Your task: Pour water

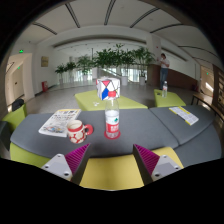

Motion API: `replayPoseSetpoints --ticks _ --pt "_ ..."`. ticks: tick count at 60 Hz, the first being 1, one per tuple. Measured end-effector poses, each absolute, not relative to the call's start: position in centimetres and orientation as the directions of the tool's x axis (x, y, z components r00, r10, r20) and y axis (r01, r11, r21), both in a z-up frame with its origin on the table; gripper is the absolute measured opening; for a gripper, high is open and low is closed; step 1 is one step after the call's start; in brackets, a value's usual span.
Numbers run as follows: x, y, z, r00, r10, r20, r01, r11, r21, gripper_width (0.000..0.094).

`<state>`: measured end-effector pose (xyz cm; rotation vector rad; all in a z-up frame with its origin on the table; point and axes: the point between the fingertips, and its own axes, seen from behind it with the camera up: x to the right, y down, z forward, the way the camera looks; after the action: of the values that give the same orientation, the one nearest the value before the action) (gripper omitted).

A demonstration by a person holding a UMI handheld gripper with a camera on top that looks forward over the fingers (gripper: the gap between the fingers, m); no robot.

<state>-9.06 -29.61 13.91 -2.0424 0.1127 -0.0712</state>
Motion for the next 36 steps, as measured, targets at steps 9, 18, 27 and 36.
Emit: replayPoseSetpoints --ticks 9,18,27,36 --pt "-10.2 -37.8 15.4 0.993 -0.115 0.003 -0.051 -0.458 -0.888 0.0853" --pt "-10.6 -43.6 16.8 0.993 -0.112 0.025 -0.028 -0.452 -0.892 0.0855" --pt "-11.2 -47.0 18.1 0.994 -0.091 0.053 0.008 -0.438 -0.899 0.0856" --pt "-11.6 -48.9 18.7 0.996 -0.084 0.043 0.003 -0.431 -0.902 0.0855"
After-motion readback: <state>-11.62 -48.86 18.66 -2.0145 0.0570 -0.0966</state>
